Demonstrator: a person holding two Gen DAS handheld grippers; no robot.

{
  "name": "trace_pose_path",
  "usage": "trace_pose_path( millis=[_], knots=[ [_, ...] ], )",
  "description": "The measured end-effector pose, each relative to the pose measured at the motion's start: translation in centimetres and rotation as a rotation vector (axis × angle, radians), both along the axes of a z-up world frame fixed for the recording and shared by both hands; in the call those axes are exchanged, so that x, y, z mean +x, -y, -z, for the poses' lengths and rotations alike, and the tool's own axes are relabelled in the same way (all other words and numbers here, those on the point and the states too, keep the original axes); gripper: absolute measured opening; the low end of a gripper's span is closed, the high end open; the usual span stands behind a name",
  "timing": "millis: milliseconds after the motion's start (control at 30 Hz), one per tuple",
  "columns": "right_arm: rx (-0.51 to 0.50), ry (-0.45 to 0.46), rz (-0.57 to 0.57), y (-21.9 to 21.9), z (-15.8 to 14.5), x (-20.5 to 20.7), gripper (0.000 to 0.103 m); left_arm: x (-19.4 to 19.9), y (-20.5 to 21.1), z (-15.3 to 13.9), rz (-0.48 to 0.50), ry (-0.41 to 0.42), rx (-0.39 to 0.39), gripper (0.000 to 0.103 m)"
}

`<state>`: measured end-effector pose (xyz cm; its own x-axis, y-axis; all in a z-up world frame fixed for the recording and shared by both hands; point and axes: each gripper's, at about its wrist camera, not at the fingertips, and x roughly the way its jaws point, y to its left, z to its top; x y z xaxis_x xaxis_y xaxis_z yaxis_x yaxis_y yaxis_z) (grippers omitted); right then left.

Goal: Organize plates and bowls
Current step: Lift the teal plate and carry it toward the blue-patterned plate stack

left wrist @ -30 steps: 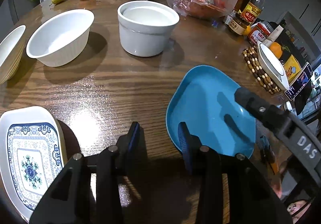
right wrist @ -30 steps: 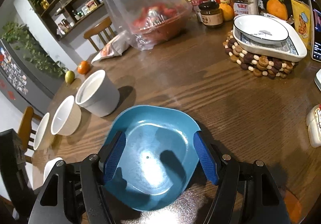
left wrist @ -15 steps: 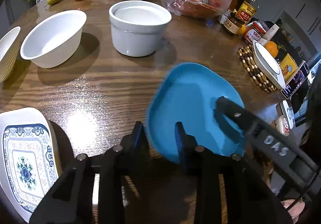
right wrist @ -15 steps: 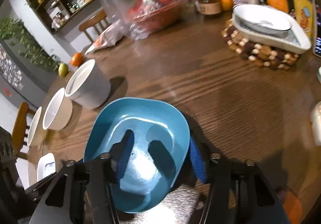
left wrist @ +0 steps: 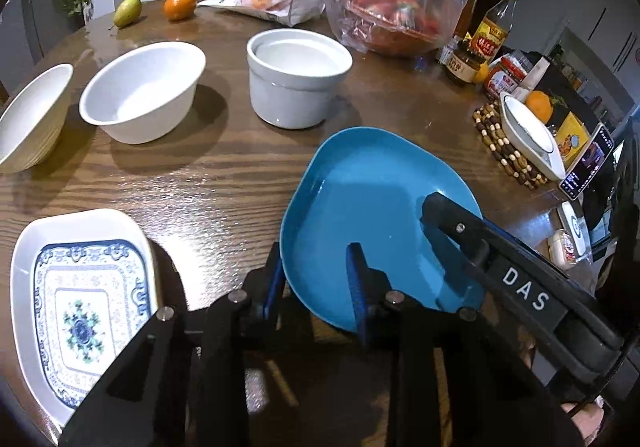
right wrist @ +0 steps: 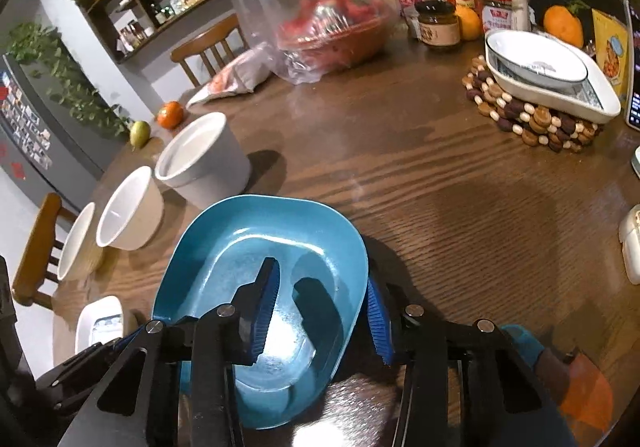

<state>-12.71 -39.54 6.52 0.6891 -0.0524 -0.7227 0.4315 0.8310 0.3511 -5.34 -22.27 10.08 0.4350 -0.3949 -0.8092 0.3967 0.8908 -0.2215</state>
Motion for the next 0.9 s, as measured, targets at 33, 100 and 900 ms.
trace_pose_path(
  millis=[33, 100, 900],
  knots=[
    [-0.003, 0.006, -0.003, -0.2, -0.2, -0.1, 0.045, -0.2, -0.3, -0.2, -0.003, 0.005, -0.005, 0.027],
    [-0.008, 0.018, -0.011, -0.9, -0.7, -0.2, 0.045, -0.5, -0.9, -0.5, -0.008, 0.014, -0.008, 0.027],
    [-0.071, 0.093, -0.186, -11.2, -3.4, 0.5, 0.045, -3.7, -11.6, -2.3, -0.155, 0.083, -0.058, 0.036]
  ],
)
